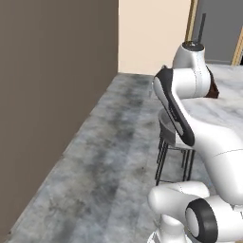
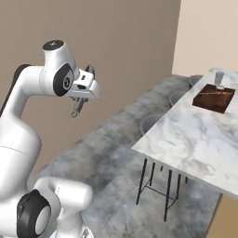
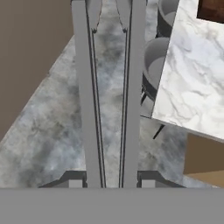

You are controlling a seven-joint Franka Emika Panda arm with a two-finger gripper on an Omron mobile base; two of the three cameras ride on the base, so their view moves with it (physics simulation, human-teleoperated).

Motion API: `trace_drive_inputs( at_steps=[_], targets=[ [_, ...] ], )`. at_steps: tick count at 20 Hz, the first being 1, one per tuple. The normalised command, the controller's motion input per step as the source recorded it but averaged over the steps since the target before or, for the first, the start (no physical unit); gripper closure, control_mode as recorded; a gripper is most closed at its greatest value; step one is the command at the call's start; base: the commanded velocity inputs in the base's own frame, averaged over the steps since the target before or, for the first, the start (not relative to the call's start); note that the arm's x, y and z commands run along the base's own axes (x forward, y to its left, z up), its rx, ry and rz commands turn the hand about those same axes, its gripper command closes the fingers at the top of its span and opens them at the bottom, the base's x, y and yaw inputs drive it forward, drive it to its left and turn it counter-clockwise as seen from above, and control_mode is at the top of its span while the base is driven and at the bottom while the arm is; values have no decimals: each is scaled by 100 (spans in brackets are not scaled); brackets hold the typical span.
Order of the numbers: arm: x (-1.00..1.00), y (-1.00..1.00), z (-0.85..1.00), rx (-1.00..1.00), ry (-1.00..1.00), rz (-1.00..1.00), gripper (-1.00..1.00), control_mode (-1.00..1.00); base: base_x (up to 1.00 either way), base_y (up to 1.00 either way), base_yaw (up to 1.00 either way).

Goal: Take the tongs from the drawer on the left and place them on the dining counter next to the tray containing the kebab skewer.

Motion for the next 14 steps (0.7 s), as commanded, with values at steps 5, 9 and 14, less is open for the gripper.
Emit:
trace_drive_inputs(
  at_steps=[5,9,14],
  targets=[
    [0,0,0,0,0,0,100,100,43,42,-26],
    [0,0,0,0,0,0,100,100,63,38,-22],
    [0,0,0,0,0,0,100,100,58,32,-22]
  ],
)
